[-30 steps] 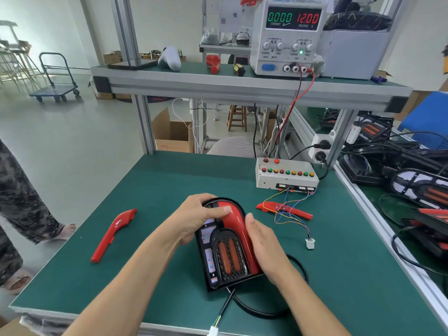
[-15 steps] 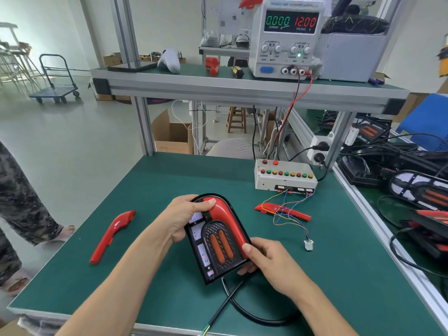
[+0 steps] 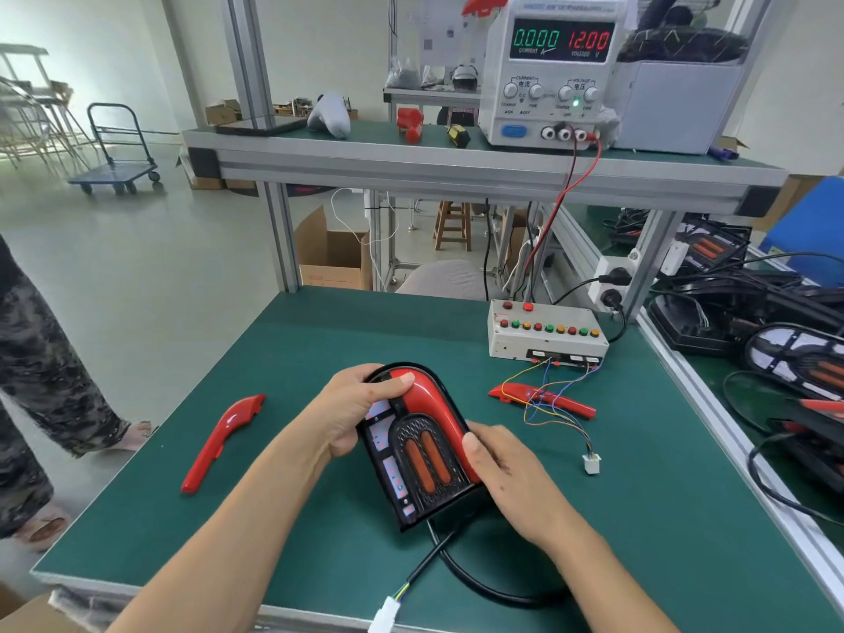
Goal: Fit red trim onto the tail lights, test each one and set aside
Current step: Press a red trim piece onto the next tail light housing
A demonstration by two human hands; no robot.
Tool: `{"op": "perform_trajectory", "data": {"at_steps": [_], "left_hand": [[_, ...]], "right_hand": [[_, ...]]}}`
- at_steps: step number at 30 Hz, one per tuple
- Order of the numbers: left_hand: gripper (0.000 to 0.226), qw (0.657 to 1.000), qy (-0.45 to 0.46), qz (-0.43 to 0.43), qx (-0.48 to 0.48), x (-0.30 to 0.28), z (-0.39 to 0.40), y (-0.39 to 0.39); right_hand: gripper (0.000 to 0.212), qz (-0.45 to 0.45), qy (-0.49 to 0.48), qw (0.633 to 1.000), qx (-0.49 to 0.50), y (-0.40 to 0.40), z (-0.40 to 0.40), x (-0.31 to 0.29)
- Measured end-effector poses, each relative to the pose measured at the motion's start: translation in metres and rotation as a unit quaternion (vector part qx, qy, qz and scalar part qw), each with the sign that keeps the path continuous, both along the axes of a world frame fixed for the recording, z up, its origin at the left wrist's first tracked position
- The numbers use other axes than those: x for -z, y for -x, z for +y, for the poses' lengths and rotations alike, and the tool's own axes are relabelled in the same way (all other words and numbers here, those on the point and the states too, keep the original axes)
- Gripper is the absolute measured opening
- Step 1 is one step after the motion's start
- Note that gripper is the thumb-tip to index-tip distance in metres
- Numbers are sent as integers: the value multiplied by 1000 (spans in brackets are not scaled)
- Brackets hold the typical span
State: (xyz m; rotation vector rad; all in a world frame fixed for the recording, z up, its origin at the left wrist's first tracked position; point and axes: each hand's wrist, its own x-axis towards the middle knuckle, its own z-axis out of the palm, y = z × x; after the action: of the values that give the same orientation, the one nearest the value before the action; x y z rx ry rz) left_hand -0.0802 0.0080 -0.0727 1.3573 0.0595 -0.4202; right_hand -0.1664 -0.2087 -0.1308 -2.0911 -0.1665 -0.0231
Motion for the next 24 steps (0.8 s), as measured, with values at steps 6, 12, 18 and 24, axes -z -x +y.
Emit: {"op": "perform_trajectory", "data": {"at_steps": [6,12,18,24], "left_hand": [[36,999,17,-21,-39,6,-7,7],[18,822,-452,-228,-261,24,83,12],[49,728,-665,-86,-146,29,157,9],[10,803,-579,-66,-128,32,138,12]], "right_hand": [[25,54,-95,993,40,-30,18,6],[29,70,-171,978,101,-30,11,22],[29,66,-170,978,101,-29,18,25],[27,72,-181,976,101,-29,17,26]]}}
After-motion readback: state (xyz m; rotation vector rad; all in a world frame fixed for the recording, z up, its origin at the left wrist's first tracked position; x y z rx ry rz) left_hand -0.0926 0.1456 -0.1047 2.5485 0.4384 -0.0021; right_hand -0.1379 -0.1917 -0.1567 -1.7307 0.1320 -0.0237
